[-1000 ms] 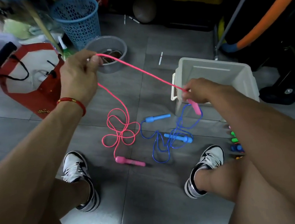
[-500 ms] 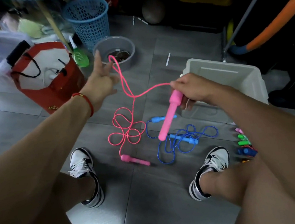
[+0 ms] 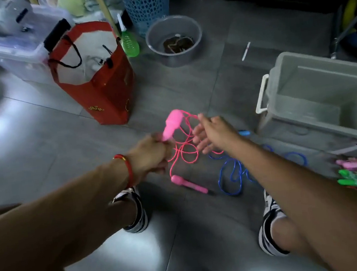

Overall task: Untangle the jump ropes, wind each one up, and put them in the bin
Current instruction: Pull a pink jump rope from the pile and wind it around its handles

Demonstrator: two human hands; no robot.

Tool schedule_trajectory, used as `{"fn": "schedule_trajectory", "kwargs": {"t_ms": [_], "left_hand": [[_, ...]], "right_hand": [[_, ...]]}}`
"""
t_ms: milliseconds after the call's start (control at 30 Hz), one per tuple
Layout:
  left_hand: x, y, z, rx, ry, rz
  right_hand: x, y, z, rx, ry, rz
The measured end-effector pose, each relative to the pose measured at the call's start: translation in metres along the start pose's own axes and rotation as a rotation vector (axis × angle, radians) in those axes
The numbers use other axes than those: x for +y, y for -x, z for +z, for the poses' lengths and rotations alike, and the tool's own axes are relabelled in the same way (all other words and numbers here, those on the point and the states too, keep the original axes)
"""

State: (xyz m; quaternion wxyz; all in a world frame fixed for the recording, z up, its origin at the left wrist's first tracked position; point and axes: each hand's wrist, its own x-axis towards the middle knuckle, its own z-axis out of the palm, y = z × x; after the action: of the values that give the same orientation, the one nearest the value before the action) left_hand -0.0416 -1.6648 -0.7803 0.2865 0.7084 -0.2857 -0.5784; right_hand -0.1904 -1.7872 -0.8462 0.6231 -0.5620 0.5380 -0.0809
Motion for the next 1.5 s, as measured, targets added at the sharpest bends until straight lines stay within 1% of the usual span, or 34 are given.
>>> {"fn": "schedule_trajectory", "kwargs": {"t_ms": [33, 67, 133, 167, 200, 267, 300, 400, 467, 500, 567, 700, 800, 833, 900, 967, 1033, 1100, 1167, 1200, 1267, 1400, 1433, 1500], "left_hand": [[0.003, -0.003, -0.009, 0.08, 0.03, -0.015], [0.006, -0.006, -0.018, 0.157, 0.008, -0.005], [0.013, -0.013, -0.037, 0.297, -0.173, 0.074], [0.015, -0.015, -0.043, 0.342, -0.31, 0.114], [0.016, -0.017, -0.046, 0.362, -0.421, 0.133], [0.011, -0.021, -0.047, 0.348, -0.466, 0.095], [0.007, -0.023, -0.047, 0.314, -0.457, 0.075], [0.0, -0.03, -0.052, 0.264, -0.547, 0.048], [0.005, -0.034, -0.054, 0.267, -0.524, 0.06], [0.01, -0.036, -0.055, 0.281, -0.476, 0.081], [0.025, -0.041, -0.057, 0.347, -0.376, 0.139], [0.07, -0.036, -0.054, 0.46, -0.081, 0.313], [0.097, -0.023, -0.05, 0.544, 0.149, 0.397], [0.101, -0.019, -0.048, 0.526, 0.205, 0.411], [0.097, -0.013, -0.036, 0.425, 0.264, 0.379], [0.082, -0.004, -0.015, 0.369, 0.259, 0.301], [0.069, 0.01, 0.01, 0.32, 0.27, 0.285], [0.064, 0.029, 0.031, 0.187, 0.278, 0.275], [0.063, 0.052, 0.045, -0.009, 0.29, 0.266], [0.063, 0.062, 0.051, -0.095, 0.311, 0.273], [0.065, 0.075, 0.059, -0.227, 0.381, 0.297], [0.071, 0.085, 0.063, -0.325, 0.443, 0.308], [0.071, 0.085, 0.063, -0.335, 0.423, 0.322], [0.069, 0.083, 0.063, -0.306, 0.361, 0.346]], "right_hand": [[0.02, -0.009, 0.007, -0.005, 0.11, 0.017], [0.045, -0.017, 0.017, -0.042, 0.248, 0.025], [0.102, -0.026, 0.041, -0.166, 0.635, 0.052], [0.13, -0.027, 0.056, -0.239, 0.802, 0.074], [0.154, -0.028, 0.069, -0.313, 0.878, 0.113], [0.191, -0.024, 0.09, -0.41, 0.925, 0.151], [0.202, -0.02, 0.097, -0.397, 0.935, 0.148], [0.219, -0.002, 0.106, -0.184, 1.01, 0.026], [0.224, 0.005, 0.11, -0.075, 0.968, 0.027], [0.224, 0.009, 0.108, -0.034, 0.893, 0.081], [0.223, 0.021, 0.103, -0.019, 0.679, 0.163], [0.213, 0.048, 0.084, -0.111, 0.287, 0.276], [0.171, 0.061, 0.054, -0.207, -0.191, 0.358], [0.15, 0.065, 0.041, -0.248, -0.315, 0.353], [0.103, 0.077, 0.011, -0.307, -0.428, 0.227], [0.055, 0.093, -0.017, -0.309, -0.445, 0.057], [0.008, 0.112, -0.039, -0.249, -0.407, -0.069], [-0.033, 0.133, -0.052, -0.186, -0.328, -0.138], [-0.062, 0.153, -0.059, -0.169, -0.269, -0.194], [-0.073, 0.163, -0.061, -0.155, -0.221, -0.22], [-0.084, 0.177, -0.062, -0.068, -0.088, -0.278], [-0.083, 0.187, -0.064, 0.153, 0.196, -0.391], [-0.082, 0.188, -0.065, 0.192, 0.267, -0.417], [-0.08, 0.189, -0.063, 0.234, 0.402, -0.45]]}}
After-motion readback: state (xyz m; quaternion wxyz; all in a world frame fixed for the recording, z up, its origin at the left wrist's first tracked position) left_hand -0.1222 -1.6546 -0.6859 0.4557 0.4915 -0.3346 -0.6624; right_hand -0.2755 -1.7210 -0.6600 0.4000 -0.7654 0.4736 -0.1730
